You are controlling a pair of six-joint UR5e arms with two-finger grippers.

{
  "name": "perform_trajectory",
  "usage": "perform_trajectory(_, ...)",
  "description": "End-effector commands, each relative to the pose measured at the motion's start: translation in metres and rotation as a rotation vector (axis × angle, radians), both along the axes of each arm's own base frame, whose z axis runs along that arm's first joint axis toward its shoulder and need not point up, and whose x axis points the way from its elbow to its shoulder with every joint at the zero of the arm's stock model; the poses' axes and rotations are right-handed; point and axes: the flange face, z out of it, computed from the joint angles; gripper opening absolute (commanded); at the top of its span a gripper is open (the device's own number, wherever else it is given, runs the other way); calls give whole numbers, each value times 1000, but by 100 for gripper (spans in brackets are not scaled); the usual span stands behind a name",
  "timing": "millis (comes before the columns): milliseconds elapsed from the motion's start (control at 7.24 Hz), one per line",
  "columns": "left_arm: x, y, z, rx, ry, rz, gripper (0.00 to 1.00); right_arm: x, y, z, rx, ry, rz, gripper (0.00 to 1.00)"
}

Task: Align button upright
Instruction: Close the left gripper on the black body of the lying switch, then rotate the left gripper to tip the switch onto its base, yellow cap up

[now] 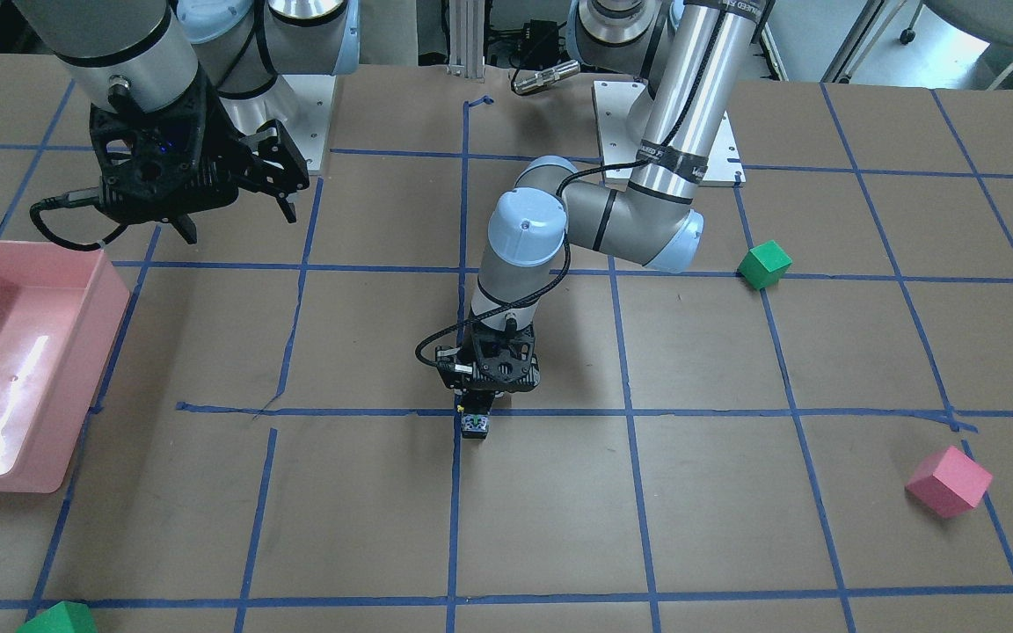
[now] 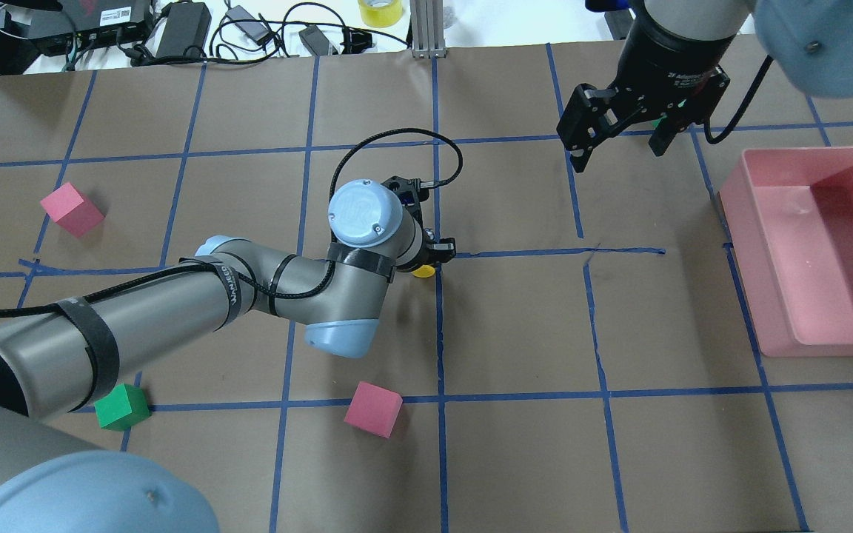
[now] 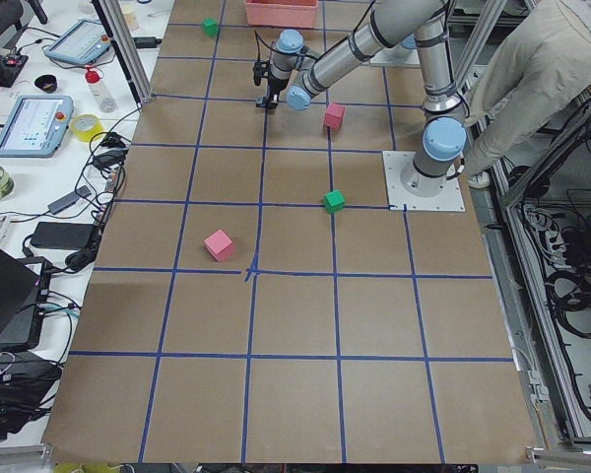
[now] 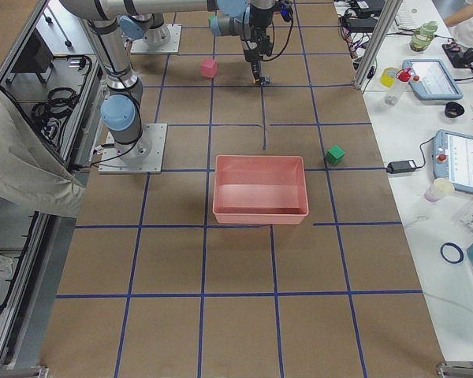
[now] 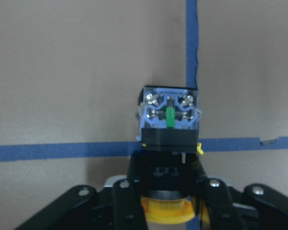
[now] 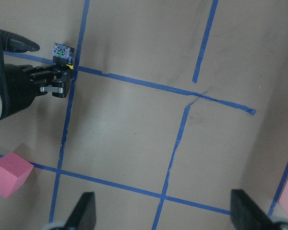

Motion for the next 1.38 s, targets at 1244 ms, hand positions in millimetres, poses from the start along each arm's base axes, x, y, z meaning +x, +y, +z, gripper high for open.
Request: perform_trajectory(1244, 48, -59, 26, 869, 556, 939, 0, -1, 1, -3, 6, 3, 7, 100)
